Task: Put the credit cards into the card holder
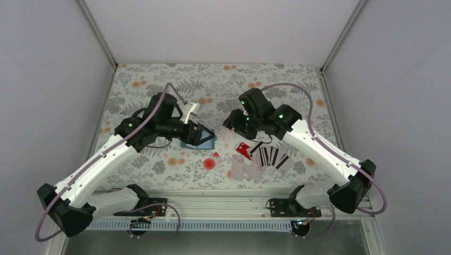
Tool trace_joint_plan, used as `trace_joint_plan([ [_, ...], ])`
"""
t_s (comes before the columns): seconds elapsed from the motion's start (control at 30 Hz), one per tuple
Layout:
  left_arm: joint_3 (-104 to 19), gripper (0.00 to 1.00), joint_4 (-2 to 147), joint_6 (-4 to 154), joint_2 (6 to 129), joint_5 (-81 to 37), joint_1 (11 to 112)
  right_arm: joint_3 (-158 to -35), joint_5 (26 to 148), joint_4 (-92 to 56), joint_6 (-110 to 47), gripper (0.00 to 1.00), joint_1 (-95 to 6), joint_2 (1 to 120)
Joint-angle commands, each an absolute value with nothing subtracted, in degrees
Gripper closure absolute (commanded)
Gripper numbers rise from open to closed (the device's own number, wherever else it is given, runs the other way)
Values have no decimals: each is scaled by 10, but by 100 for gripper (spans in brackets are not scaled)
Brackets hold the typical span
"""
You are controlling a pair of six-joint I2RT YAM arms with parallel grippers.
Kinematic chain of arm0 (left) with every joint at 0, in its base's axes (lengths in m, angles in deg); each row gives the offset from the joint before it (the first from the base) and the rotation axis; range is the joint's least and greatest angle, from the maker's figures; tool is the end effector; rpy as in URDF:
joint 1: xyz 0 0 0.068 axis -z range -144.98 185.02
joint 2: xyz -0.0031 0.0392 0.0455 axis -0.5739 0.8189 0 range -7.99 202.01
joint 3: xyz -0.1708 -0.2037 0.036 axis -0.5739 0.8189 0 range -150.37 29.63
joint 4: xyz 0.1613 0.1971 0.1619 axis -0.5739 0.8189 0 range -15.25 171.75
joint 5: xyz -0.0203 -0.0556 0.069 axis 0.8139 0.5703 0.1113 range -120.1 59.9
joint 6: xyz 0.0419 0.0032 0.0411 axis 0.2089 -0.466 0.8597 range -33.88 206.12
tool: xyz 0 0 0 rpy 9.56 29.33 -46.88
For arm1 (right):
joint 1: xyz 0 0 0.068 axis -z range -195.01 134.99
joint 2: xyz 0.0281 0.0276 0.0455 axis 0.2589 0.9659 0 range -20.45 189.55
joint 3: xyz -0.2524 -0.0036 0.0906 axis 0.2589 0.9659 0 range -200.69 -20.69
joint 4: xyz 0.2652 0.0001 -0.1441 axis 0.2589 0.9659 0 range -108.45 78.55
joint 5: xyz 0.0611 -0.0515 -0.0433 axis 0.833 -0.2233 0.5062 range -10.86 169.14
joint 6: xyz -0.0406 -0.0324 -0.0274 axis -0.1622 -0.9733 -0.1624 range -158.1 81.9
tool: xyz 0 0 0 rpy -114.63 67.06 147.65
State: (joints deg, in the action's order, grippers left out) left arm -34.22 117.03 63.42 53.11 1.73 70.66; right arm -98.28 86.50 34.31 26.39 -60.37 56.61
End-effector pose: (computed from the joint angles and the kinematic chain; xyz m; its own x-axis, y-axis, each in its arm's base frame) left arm 0.2015 -0.1721 0.3442 -0.7959 0.1670 -0.5819 0.5619 0.5614 -0.6075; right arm 0.2212 0.2317 0.3370 -0.9259 0.3362 -0.1725 0.1734 0.7837 0.5964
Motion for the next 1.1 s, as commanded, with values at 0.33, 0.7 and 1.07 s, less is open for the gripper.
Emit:
trace_joint_plan([
  [0.33,-408,40,1125,558,620,-131,811,-1017,875,345,270,51,-608,552],
  [0.7,-439,58,1146,571,650,-168,839,-1020,869,358,266,51,-608,544],
  [1.07,-457,76,1175,552,676,-237,862,-1023,873,358,265,50,-608,538],
])
